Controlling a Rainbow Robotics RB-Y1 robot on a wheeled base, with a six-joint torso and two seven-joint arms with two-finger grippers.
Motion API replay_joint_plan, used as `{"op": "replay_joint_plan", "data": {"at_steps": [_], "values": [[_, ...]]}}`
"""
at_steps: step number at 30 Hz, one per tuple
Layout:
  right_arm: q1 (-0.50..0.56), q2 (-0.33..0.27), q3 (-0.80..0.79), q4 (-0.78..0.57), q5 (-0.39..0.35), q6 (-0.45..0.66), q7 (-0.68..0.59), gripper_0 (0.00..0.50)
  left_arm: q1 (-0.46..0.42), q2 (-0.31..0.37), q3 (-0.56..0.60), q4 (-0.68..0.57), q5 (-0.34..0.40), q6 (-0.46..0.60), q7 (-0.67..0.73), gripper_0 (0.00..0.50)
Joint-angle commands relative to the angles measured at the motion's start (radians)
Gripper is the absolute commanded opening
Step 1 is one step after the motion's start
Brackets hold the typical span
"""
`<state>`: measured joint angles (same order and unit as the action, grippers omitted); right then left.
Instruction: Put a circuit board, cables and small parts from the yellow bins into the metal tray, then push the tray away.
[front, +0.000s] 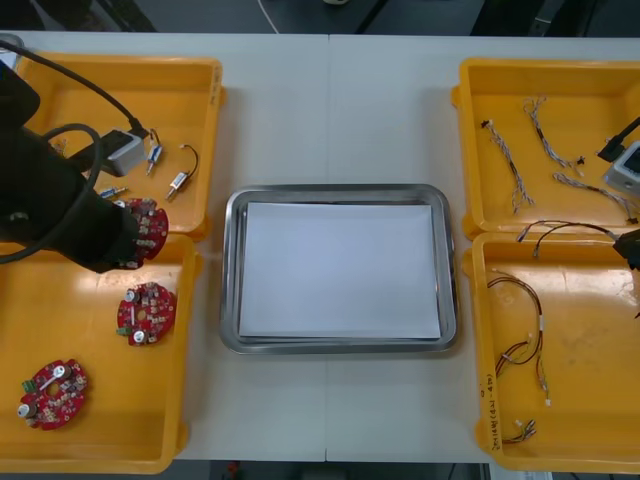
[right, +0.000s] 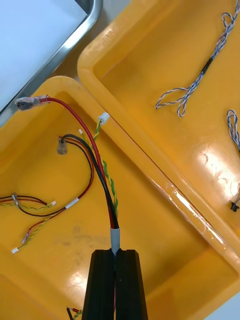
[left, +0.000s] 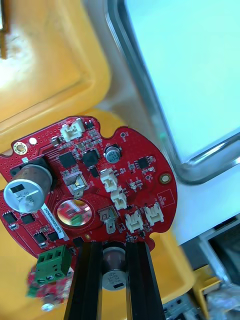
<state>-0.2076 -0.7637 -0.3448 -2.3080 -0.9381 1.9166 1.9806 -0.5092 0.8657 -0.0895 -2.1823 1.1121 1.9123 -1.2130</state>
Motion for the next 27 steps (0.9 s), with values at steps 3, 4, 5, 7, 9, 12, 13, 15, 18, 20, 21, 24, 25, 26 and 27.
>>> {"op": "replay_joint_plan", "data": {"at_steps": [3, 4, 5, 7, 9, 12, 13, 15, 18, 20, 21, 24, 25, 26, 27], "values": [[-0.029, -0.042, 0.016, -0.036, -0.028, 0.003, -0.034, 0.000, -0.137, -0.120, -0.151, -0.024, -0.069, 0.008, 0.136, 0.001], [-0.029, -0.042, 0.018, -0.036, -0.030, 0.003, -0.034, 0.000, -0.144, -0.128, -0.164, -0.024, -0.077, 0.008, 0.145, 0.001], [-0.030, -0.042, 0.016, -0.036, -0.033, 0.003, -0.034, 0.000, -0.161, -0.149, -0.196, -0.024, -0.092, 0.008, 0.171, 0.000], [-0.032, -0.040, 0.016, -0.036, -0.036, 0.003, -0.034, 0.000, -0.181, -0.172, -0.236, -0.024, -0.112, 0.008, 0.201, 0.000], [-0.033, -0.040, 0.016, -0.036, -0.037, 0.003, -0.034, 0.000, -0.203, -0.198, -0.276, -0.024, -0.133, 0.008, 0.237, 0.001], [-0.033, -0.042, 0.016, -0.036, -0.034, 0.003, -0.034, 0.000, -0.219, -0.225, -0.317, -0.024, -0.153, 0.008, 0.271, 0.000], [-0.035, -0.042, 0.016, -0.036, -0.033, 0.003, -0.032, 0.000, -0.227, -0.238, -0.348, -0.024, -0.167, 0.008, 0.296, 0.003], [-0.035, -0.040, 0.016, -0.036, -0.030, 0.003, -0.032, 0.000, -0.229, -0.254, -0.383, -0.024, -0.189, 0.008, 0.316, 0.001], [-0.036, -0.042, 0.020, -0.036, -0.024, 0.003, -0.032, 0.000, -0.229, -0.269, -0.441, -0.024, -0.242, 0.008, 0.337, 0.001], [-0.036, -0.040, 0.021, -0.036, -0.019, 0.003, -0.035, 0.000, -0.229, -0.280, -0.480, -0.011, -0.282, 0.008, 0.348, 0.002], [-0.036, -0.040, 0.021, -0.036, -0.019, 0.003, -0.037, 0.000, -0.229, -0.284, -0.496, -0.001, -0.293, 0.002, 0.352, 0.003], [-0.036, -0.042, 0.023, -0.036, -0.019, 0.003, -0.037, 0.000, -0.227, -0.292, -0.523, 0.026, -0.305, -0.024, 0.365, 0.001], [-0.036, -0.040, 0.023, -0.036, -0.016, 0.003, -0.039, 0.000, -0.227, -0.297, -0.535, 0.039, -0.310, -0.039, 0.371, 0.001], [-0.038, -0.040, 0.024, -0.037, -0.014, 0.003, -0.037, 0.000, -0.227, -0.300, -0.544, 0.050, -0.316, -0.053, 0.374, 0.002], [-0.036, -0.040, 0.024, -0.036, -0.014, 0.003, -0.039, 0.000, -0.227, -0.303, -0.555, 0.062, -0.324, -0.067, 0.380, 0.002]]}}
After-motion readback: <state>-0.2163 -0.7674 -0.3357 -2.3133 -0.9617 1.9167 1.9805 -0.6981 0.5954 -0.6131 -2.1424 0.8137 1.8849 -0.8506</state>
